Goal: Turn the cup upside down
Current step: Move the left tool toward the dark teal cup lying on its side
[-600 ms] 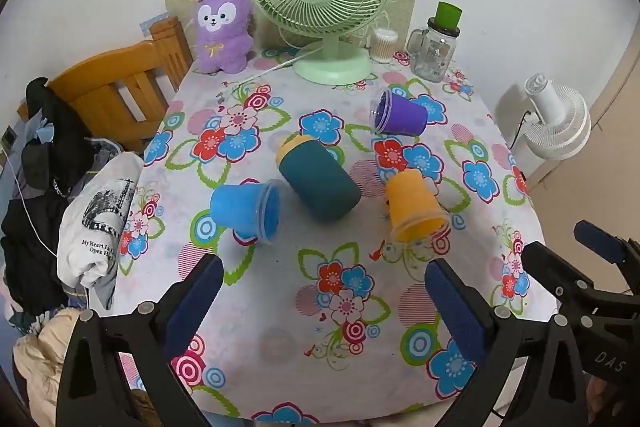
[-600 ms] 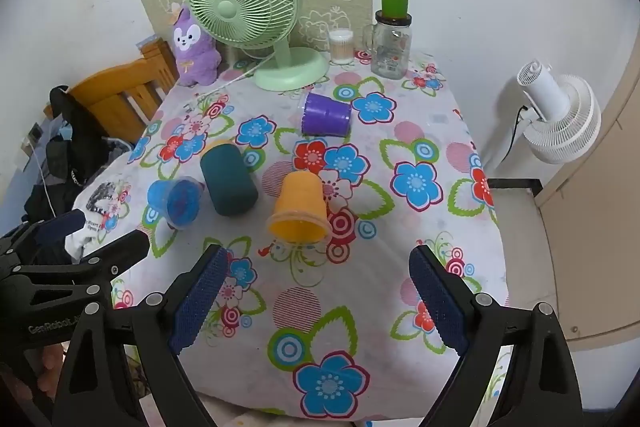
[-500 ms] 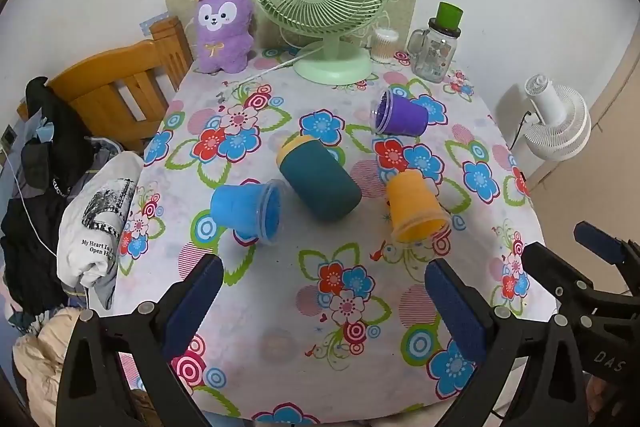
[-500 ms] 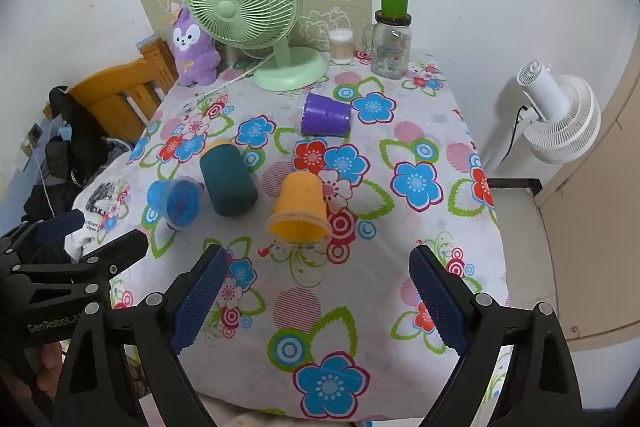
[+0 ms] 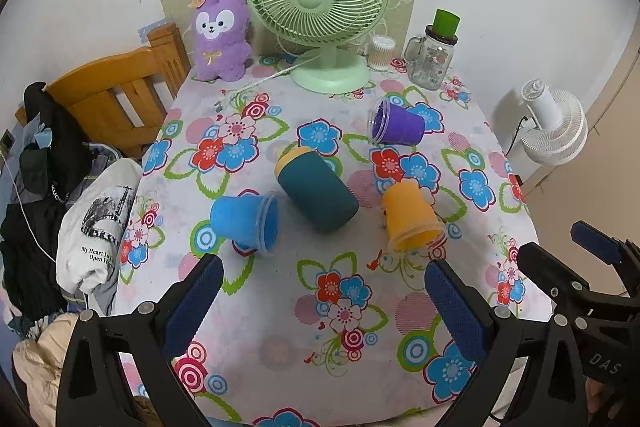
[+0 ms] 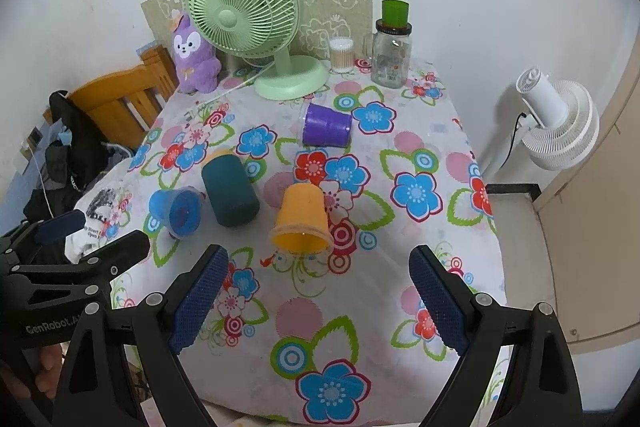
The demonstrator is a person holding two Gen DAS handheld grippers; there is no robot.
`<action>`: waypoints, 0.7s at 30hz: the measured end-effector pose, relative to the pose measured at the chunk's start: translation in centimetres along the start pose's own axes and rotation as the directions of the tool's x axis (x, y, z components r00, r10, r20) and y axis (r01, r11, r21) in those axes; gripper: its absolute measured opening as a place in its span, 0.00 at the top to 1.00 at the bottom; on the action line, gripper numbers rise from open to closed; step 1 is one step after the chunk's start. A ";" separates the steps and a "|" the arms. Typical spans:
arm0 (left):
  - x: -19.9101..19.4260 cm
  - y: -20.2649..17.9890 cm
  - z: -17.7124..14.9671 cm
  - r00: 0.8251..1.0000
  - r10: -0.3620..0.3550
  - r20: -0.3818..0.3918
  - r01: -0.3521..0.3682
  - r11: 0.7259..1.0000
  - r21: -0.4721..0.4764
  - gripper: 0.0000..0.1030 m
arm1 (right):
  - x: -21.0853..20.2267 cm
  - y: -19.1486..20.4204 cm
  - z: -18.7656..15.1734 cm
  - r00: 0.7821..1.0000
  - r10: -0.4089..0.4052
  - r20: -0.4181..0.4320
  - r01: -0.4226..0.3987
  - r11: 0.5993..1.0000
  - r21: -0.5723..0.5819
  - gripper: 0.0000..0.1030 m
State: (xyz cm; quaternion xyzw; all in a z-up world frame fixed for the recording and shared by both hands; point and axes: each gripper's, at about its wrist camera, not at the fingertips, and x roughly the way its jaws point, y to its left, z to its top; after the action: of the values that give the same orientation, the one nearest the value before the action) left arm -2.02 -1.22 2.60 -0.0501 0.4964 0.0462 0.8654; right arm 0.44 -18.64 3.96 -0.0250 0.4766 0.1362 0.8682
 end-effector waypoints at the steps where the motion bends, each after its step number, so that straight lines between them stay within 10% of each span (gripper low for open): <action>1: 0.0 0.0 0.0 1.000 0.000 0.001 0.000 1.000 0.001 0.01 | 0.0 0.0 0.0 1.000 -0.001 0.001 0.001 1.000 0.002 0.09; 21: 0.3 -0.5 1.9 0.999 0.015 0.044 -0.022 0.985 0.168 0.01 | 0.3 0.0 1.2 0.999 -0.045 -0.011 0.045 0.999 0.025 0.09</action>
State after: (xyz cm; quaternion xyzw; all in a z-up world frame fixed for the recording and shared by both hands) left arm -0.13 -1.48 3.33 0.0290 0.4805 0.0132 0.8764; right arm 1.63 -18.36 4.34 -0.0252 0.4821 0.1106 0.8688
